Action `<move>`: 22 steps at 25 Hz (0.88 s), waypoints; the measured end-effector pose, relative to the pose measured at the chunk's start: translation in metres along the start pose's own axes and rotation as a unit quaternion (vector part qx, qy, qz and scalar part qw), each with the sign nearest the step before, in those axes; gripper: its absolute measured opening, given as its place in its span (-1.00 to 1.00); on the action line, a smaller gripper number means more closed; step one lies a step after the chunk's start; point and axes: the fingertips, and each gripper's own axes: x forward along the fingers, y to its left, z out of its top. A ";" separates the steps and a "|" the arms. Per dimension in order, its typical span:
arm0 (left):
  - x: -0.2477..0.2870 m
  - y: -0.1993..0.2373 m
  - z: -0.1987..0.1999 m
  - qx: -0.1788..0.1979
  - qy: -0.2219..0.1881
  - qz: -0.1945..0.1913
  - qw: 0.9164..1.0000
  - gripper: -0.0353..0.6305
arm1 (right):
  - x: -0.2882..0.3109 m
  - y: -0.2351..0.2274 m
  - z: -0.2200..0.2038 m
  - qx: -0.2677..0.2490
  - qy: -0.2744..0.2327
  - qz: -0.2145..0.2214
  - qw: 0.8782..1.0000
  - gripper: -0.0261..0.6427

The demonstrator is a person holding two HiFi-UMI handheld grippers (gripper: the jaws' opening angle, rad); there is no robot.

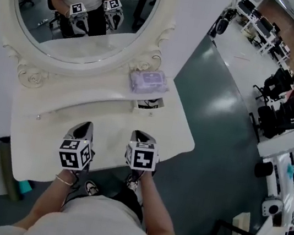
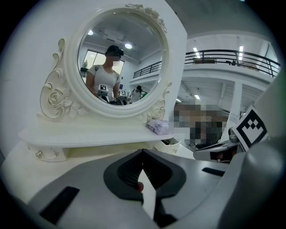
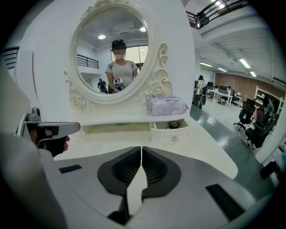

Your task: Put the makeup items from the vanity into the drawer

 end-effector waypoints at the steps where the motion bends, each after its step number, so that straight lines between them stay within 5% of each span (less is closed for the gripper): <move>1: -0.004 0.000 -0.001 0.003 0.002 -0.008 1.000 -0.88 | -0.006 0.004 -0.004 0.010 -0.003 -0.006 1.000 -0.85; 11: -0.012 -0.023 -0.015 0.022 0.019 -0.060 0.998 -0.88 | -0.052 -0.006 -0.029 0.067 -0.038 -0.055 0.996 -0.85; 22: -0.004 -0.055 -0.021 0.020 0.030 -0.050 0.998 -0.88 | -0.053 -0.016 -0.029 0.062 -0.047 -0.023 0.997 -0.87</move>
